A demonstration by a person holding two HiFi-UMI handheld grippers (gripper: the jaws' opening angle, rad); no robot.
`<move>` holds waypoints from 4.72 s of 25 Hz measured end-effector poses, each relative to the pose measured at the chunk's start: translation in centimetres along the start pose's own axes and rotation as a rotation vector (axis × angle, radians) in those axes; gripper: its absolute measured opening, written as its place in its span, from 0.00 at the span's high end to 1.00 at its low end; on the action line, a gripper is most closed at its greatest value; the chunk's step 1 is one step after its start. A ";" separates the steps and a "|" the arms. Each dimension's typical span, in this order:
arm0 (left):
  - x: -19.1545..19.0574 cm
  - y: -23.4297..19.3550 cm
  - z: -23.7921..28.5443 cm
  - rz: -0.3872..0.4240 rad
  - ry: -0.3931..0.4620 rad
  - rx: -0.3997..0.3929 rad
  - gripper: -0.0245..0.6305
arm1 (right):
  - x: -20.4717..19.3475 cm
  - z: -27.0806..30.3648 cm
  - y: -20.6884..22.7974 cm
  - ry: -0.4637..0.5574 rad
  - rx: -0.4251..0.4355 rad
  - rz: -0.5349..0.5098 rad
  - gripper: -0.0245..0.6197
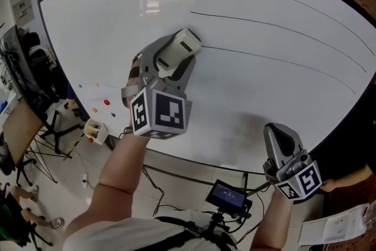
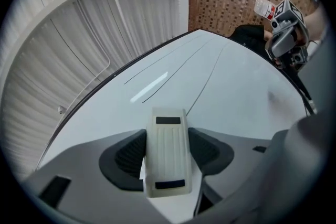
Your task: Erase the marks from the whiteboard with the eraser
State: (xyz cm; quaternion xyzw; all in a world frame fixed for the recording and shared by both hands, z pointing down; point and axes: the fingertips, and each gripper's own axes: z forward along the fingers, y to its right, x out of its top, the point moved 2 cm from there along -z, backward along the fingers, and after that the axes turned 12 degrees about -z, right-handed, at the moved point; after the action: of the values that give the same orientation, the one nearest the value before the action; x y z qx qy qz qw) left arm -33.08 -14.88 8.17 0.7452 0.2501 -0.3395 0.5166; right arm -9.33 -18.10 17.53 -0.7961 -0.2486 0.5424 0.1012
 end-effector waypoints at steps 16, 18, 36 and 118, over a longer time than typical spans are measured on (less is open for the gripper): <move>-1.6 1.4 0.1 -0.101 0.050 0.032 0.54 | -1.7 0.3 0.2 0.051 0.073 0.063 0.94; -3.0 -1.9 -0.3 -0.169 0.026 0.123 0.54 | -1.7 0.2 0.3 0.052 0.077 0.067 0.94; 6.3 9.6 1.3 -0.135 0.180 -0.086 0.55 | -0.6 -3.5 3.0 0.042 0.040 0.090 0.94; 10.2 14.7 2.5 -0.223 0.277 0.150 0.54 | -2.4 -16.2 9.0 0.037 -0.002 0.111 0.94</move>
State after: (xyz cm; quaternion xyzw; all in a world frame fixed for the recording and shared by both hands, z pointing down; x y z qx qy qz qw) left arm -16.45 -21.99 8.58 0.7890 0.3739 -0.3064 0.3793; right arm 7.34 -25.29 21.89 -0.8187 -0.2026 0.5321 0.0745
